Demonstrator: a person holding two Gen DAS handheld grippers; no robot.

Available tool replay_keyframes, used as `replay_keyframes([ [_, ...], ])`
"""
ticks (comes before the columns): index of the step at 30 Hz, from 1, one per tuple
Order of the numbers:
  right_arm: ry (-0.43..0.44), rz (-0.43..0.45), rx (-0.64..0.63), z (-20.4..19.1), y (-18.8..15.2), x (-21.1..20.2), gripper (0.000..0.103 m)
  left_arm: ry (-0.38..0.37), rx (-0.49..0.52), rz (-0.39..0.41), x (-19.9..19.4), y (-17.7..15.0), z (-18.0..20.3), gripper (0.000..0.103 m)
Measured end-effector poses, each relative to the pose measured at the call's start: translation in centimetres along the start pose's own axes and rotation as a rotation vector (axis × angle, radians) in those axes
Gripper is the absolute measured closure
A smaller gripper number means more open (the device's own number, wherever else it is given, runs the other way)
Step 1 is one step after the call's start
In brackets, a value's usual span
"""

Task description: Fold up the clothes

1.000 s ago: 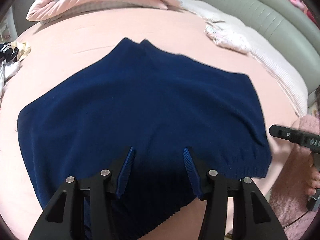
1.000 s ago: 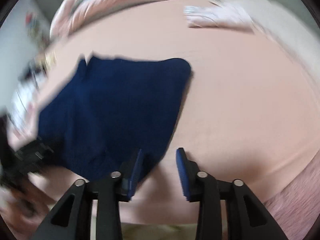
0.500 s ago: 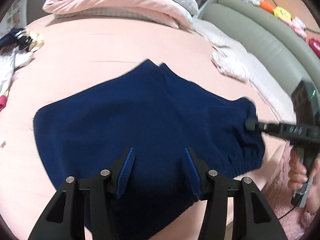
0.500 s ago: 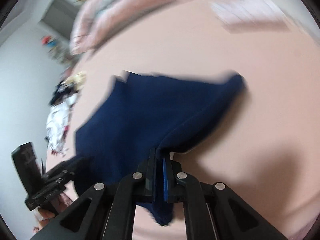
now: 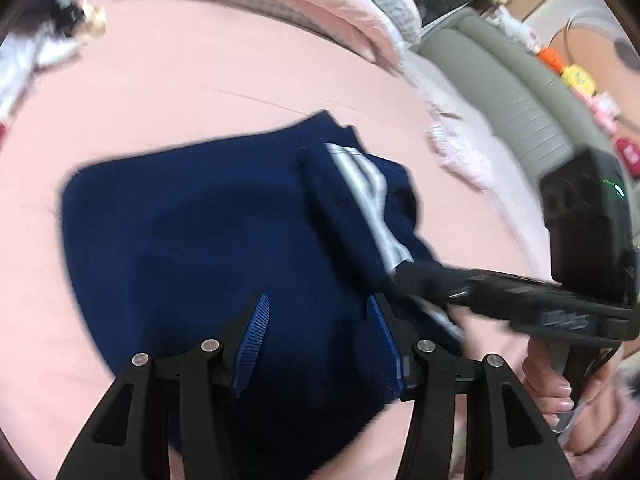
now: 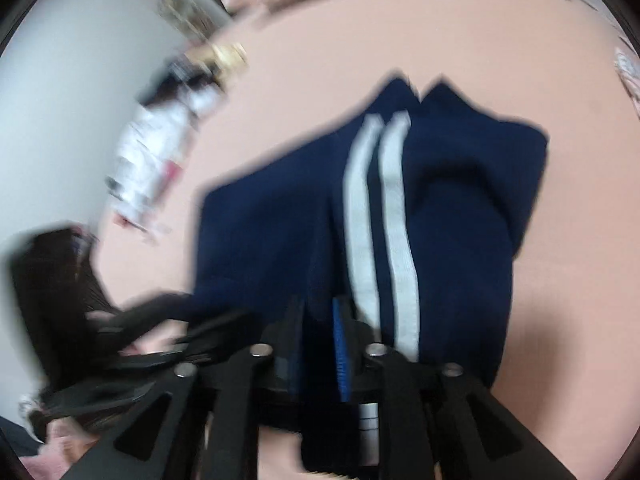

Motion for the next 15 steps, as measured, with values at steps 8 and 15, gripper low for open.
replay_keyframes([
  [8,-0.12,0.156,0.143,5.8,-1.3,-5.9,0.077,-0.176,-0.181,-0.073,2.4,-1.5,0.6,0.047],
  [15,-0.2,0.052,0.16,8.0,-3.9,-4.9,0.077,-0.172,-0.168,-0.14,3.5,-3.2,3.1,0.047],
])
Point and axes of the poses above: each gripper's, at about its wrist camera, not at the fingertips, and x roughly the way its jaws point, z to its right, y to its top, the point moved 4 cm from there along x, roughly the way its jaws point, and after that the axes turned 15 degrees about z, right-handed, at the moved point
